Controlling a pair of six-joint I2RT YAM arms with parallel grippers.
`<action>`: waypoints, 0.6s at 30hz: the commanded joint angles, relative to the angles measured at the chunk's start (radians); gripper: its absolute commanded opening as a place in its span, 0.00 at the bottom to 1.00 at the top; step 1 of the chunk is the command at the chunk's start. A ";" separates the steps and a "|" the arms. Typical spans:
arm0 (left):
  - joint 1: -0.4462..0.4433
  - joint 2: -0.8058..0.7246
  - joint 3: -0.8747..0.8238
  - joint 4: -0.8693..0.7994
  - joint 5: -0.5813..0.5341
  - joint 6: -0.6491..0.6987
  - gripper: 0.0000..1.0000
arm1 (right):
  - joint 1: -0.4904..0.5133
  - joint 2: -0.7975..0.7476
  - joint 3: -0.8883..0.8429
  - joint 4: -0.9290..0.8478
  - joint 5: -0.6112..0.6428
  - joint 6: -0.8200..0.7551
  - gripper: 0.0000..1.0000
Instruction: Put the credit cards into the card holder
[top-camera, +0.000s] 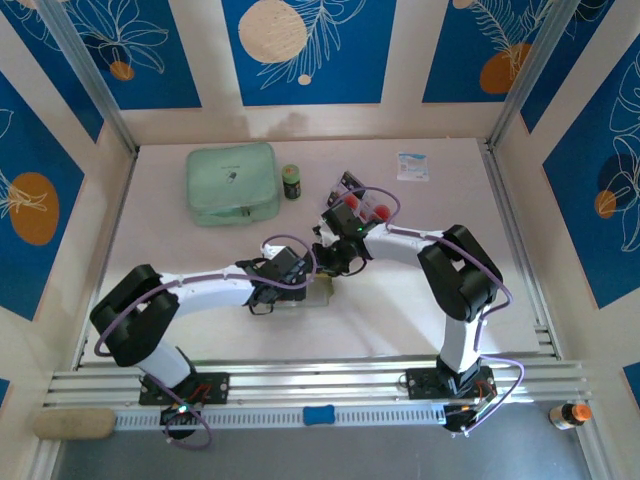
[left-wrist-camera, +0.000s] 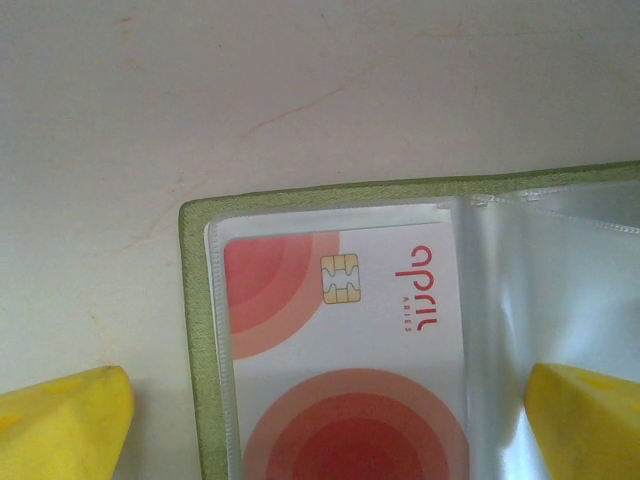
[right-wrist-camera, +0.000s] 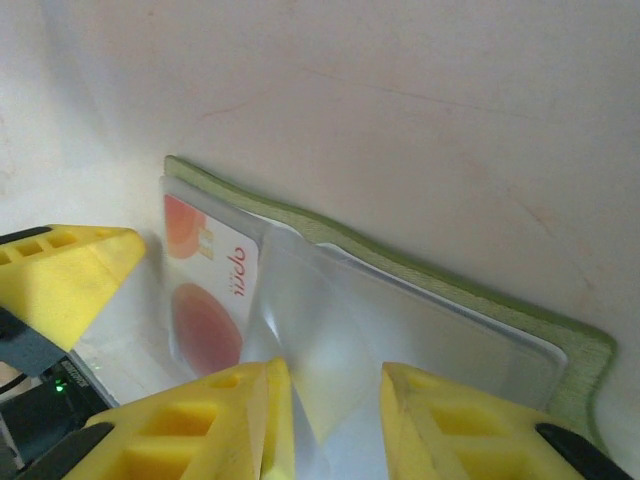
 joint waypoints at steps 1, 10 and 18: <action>-0.008 -0.028 -0.021 -0.012 -0.023 -0.013 1.00 | -0.003 0.028 -0.004 0.025 -0.071 0.029 0.34; -0.008 -0.106 -0.018 -0.042 -0.056 -0.007 1.00 | 0.012 0.025 0.016 0.052 -0.135 0.068 0.35; 0.004 -0.266 -0.051 -0.099 -0.117 -0.003 1.00 | 0.048 0.021 0.061 0.036 -0.138 0.090 0.36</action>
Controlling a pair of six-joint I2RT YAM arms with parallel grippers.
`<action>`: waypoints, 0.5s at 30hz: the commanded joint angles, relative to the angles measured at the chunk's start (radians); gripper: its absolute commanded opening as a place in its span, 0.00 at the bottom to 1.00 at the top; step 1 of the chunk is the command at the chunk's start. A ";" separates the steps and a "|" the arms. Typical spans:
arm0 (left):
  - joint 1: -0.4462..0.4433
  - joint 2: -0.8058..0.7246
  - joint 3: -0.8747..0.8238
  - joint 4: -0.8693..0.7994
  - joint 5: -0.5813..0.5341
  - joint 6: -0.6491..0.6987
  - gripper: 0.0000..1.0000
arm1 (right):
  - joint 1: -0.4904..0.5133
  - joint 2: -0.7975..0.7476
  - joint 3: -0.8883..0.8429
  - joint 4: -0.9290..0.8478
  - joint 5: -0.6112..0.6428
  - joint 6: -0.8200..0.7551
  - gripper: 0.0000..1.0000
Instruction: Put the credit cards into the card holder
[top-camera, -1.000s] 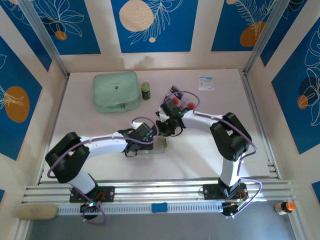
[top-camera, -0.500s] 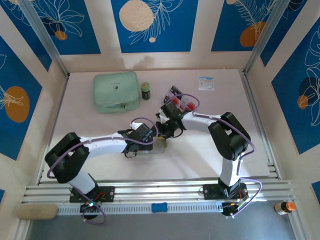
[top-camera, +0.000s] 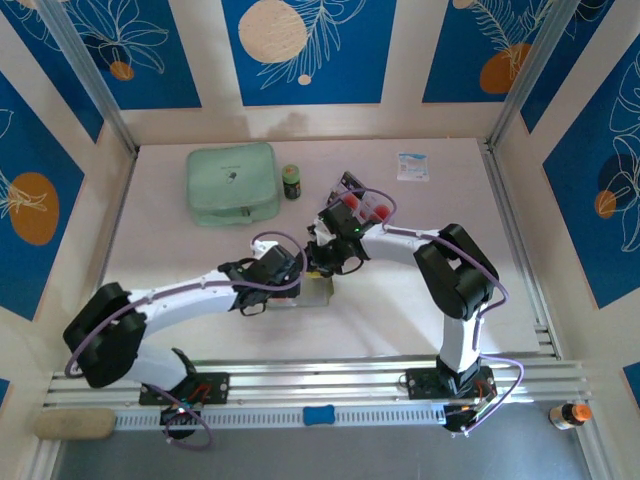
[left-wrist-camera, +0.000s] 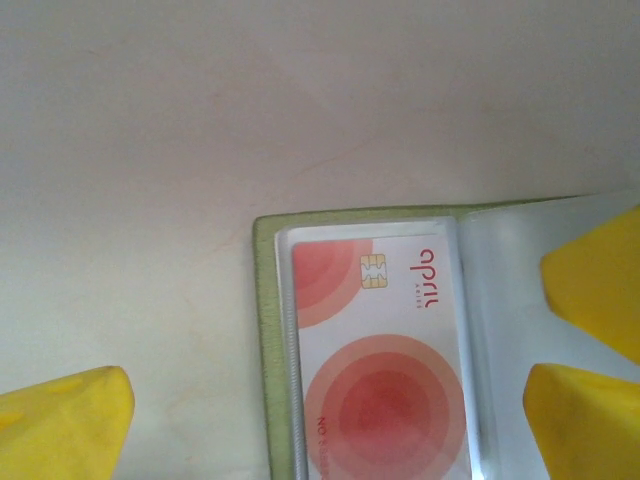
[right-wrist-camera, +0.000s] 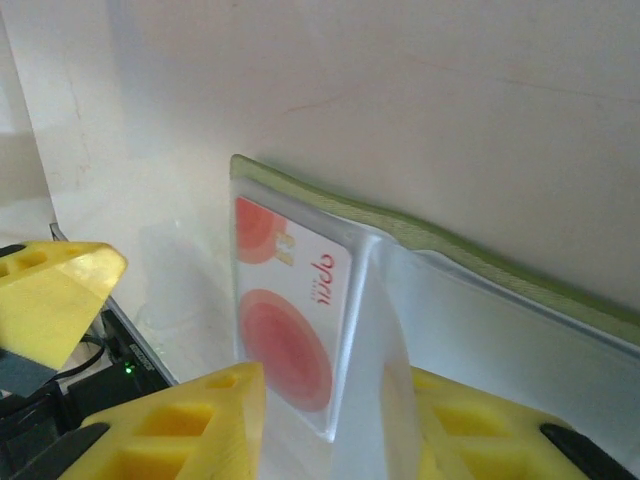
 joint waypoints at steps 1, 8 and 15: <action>0.007 -0.077 -0.023 -0.036 -0.067 -0.007 1.00 | 0.030 0.005 0.045 -0.027 -0.041 0.014 0.36; 0.034 -0.206 -0.068 -0.059 -0.083 -0.003 1.00 | 0.059 0.073 0.128 -0.049 -0.030 0.025 0.36; 0.060 -0.262 -0.100 -0.073 -0.071 0.012 1.00 | 0.085 0.164 0.223 -0.074 -0.014 0.030 0.36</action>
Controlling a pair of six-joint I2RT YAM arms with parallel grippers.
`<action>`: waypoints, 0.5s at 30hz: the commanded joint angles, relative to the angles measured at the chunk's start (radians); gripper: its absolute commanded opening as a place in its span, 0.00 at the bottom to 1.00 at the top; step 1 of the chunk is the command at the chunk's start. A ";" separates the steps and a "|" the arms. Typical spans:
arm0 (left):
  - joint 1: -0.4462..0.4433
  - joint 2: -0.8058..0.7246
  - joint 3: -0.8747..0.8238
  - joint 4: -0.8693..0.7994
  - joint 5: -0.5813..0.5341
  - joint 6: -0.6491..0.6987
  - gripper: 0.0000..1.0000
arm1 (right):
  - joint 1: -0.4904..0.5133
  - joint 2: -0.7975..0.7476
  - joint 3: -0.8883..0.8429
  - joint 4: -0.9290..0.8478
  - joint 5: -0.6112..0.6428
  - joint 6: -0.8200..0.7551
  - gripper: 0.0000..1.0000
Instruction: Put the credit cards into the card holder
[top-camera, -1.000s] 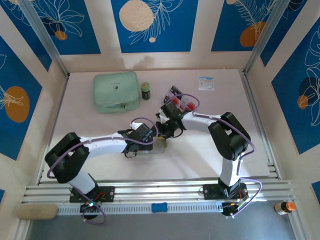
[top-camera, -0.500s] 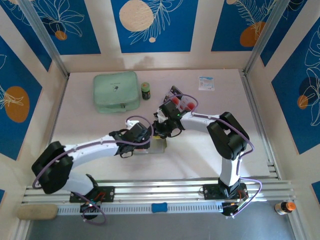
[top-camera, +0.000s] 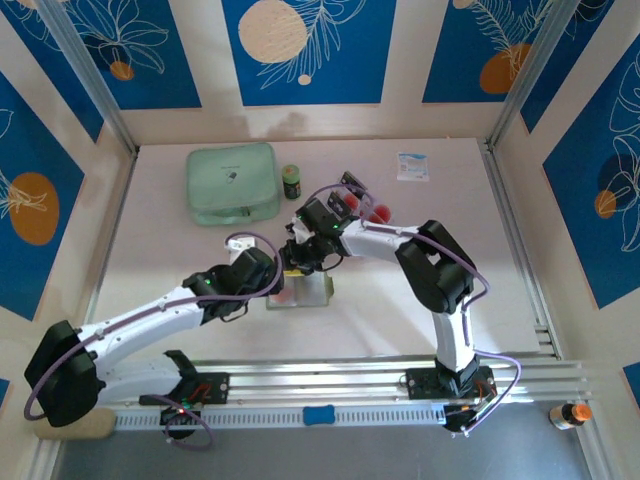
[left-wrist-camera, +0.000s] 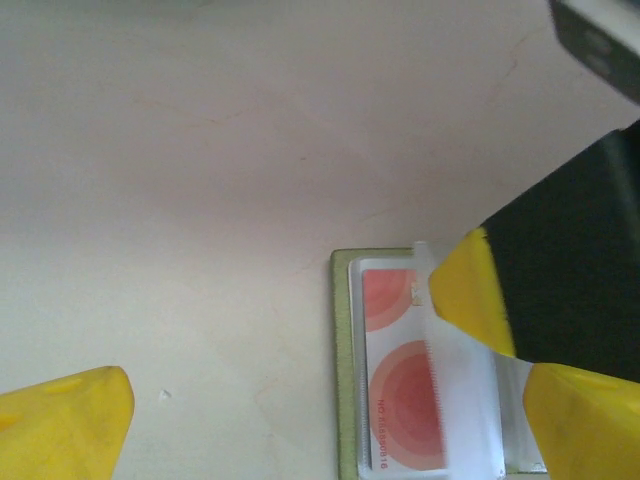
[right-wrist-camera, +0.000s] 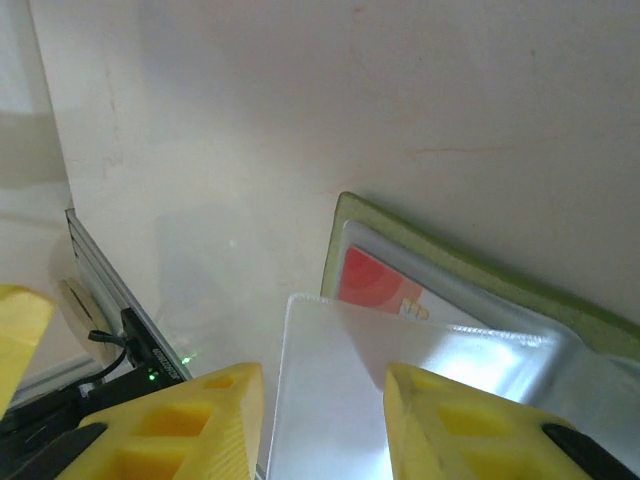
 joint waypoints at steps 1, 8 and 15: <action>0.018 -0.028 -0.023 -0.033 -0.012 0.014 1.00 | 0.013 0.041 0.052 -0.041 -0.008 0.013 0.36; 0.037 -0.047 -0.040 -0.032 0.010 0.030 1.00 | 0.025 0.084 0.089 -0.044 -0.004 0.027 0.36; 0.044 -0.037 -0.047 -0.011 0.030 0.032 1.00 | 0.021 0.074 0.095 -0.051 -0.014 0.024 0.36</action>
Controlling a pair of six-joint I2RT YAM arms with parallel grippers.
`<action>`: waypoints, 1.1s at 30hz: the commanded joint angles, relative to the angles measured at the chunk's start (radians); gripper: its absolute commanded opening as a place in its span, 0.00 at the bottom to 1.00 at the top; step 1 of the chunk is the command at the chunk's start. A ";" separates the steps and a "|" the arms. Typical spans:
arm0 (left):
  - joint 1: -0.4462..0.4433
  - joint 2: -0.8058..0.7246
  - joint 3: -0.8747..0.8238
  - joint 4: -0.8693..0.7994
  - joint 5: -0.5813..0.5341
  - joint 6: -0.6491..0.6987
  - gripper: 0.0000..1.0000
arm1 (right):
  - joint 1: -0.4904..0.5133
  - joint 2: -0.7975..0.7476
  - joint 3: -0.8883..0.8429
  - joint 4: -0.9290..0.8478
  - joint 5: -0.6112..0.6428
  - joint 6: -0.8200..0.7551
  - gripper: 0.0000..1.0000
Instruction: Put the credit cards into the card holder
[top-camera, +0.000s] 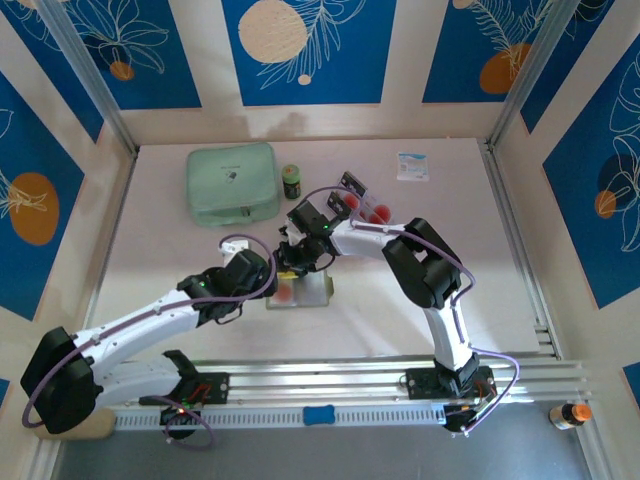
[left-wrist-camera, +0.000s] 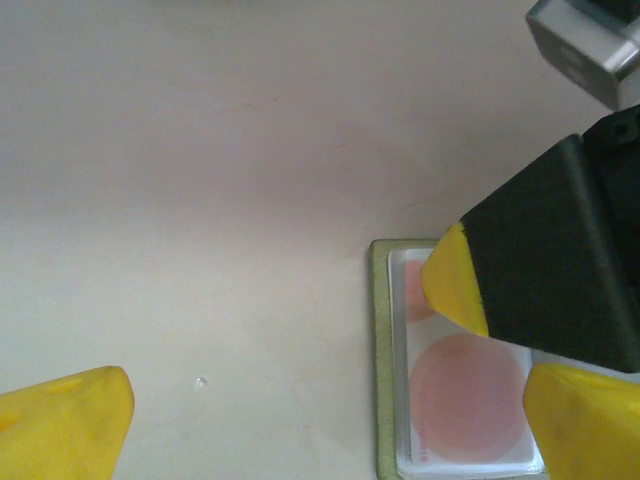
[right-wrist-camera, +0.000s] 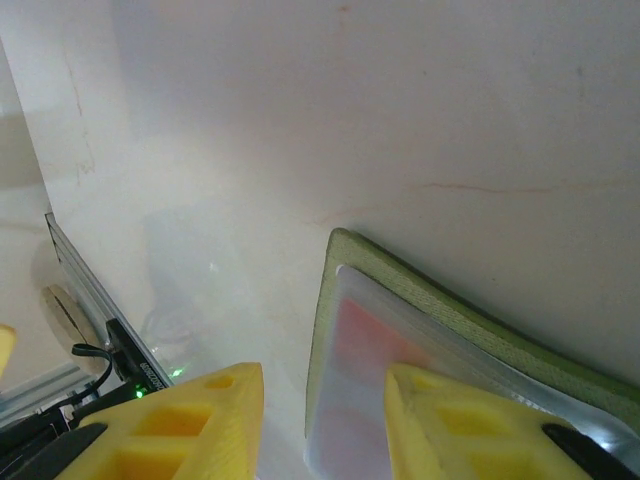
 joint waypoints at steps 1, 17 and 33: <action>0.012 -0.002 -0.010 0.005 0.017 0.024 1.00 | 0.000 -0.006 0.024 -0.026 -0.020 0.009 0.36; 0.012 0.126 0.039 0.070 0.068 0.030 1.00 | -0.088 -0.116 0.052 -0.070 -0.066 -0.062 0.36; 0.012 0.286 0.105 0.133 0.113 0.026 1.00 | -0.313 -0.227 0.177 -0.481 0.323 -0.463 0.35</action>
